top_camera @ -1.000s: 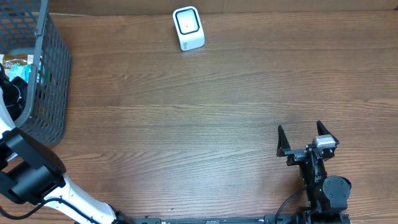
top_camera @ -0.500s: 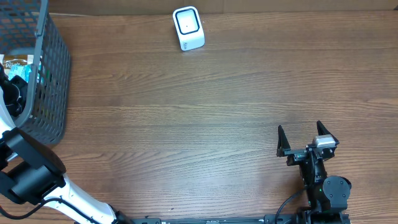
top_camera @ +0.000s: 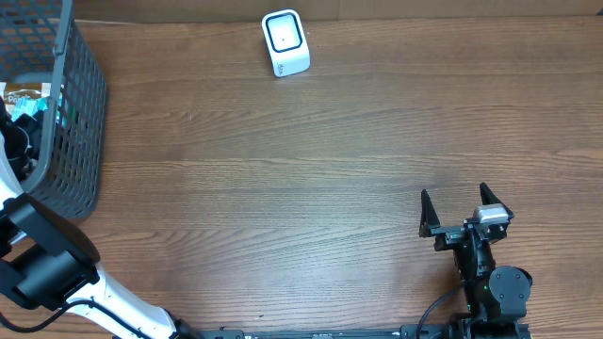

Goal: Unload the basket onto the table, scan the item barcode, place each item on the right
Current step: 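Lower the left gripper into the basket onto the yellow-liquid bottle, then close the left gripper on the bottle neck and lift it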

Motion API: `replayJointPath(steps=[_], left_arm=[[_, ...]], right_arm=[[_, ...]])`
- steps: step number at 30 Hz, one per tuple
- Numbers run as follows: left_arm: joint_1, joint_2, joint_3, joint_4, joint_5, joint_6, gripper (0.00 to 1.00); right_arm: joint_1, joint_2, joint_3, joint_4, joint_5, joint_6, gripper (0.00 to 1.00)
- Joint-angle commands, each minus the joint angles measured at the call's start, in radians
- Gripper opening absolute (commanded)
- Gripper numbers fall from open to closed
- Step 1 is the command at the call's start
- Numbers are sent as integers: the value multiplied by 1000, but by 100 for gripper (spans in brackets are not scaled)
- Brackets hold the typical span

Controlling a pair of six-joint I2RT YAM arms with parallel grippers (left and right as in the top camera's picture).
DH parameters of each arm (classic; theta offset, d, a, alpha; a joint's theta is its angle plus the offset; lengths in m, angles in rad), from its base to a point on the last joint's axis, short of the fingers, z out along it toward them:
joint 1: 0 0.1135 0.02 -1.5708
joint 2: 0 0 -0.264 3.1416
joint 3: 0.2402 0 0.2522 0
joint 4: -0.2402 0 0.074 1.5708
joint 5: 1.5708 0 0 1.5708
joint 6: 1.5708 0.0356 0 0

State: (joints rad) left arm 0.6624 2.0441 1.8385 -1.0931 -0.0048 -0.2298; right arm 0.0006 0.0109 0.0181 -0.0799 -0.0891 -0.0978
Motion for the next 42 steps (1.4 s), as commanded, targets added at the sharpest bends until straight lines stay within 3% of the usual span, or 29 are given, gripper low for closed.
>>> replayJointPath(steps=[1, 7, 15, 24, 30, 42], left_arm=[[1, 13, -36, -13, 9, 5, 99], [0, 13, -36, -18, 9, 5, 99], [-1, 13, -36, -36, 8, 5, 87], [-2, 13, -36, -33, 8, 5, 52], [-2, 13, -36, -26, 8, 4, 43], [1, -65, 200, -120, -3, -14, 37]], right_arm=[[-2, -8, -10, 3, 8, -1, 100], [-2, -8, -10, 3, 8, -1, 100], [-2, -8, -10, 3, 8, -1, 100], [-2, -8, -10, 3, 8, -1, 100], [-2, -8, -10, 3, 8, -1, 100], [-2, -8, -10, 3, 8, -1, 100]])
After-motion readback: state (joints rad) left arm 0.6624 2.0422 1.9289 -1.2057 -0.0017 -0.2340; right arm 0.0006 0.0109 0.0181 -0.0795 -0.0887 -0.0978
